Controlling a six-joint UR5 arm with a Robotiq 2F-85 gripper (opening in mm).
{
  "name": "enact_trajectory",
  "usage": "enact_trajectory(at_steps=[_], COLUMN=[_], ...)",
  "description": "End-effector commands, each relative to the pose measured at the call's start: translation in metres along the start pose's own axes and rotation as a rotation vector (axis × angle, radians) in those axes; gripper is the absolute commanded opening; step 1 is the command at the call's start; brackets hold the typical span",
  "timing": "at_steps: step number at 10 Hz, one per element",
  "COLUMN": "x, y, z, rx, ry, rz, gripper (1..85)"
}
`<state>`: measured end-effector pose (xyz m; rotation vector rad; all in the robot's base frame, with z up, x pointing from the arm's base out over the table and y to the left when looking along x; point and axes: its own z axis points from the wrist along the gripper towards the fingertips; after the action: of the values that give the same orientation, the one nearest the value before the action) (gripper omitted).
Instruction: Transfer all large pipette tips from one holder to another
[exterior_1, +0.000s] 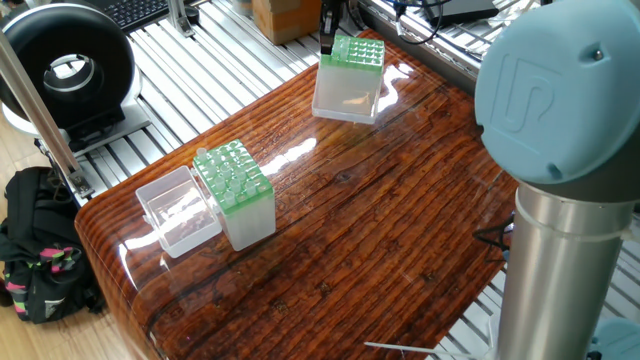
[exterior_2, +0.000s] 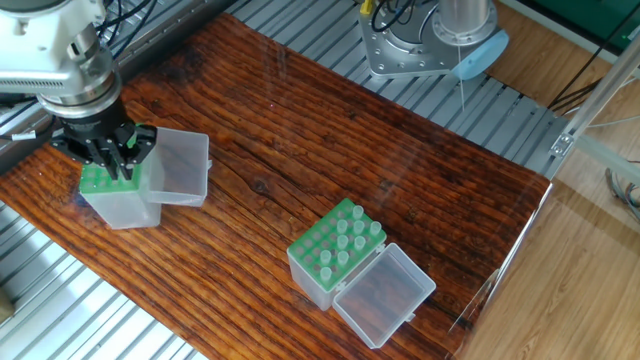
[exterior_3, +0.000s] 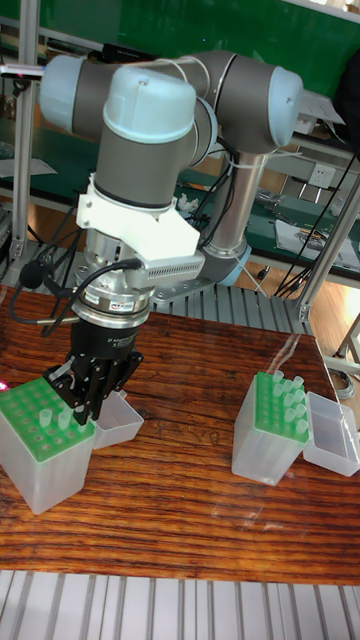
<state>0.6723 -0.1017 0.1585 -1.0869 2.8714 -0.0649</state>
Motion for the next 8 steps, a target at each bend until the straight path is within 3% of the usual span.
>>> enact_trajectory(at_steps=[1, 4, 8], x=[-0.012, -0.022, -0.022], y=[0.007, 0.008, 0.011], z=[-0.011, -0.026, -0.035], rx=[-0.015, -0.027, -0.039], ry=[-0.030, -0.059, -0.084], rz=[0.008, 0.002, -0.002], gripper=[1.0, 1.0, 1.0])
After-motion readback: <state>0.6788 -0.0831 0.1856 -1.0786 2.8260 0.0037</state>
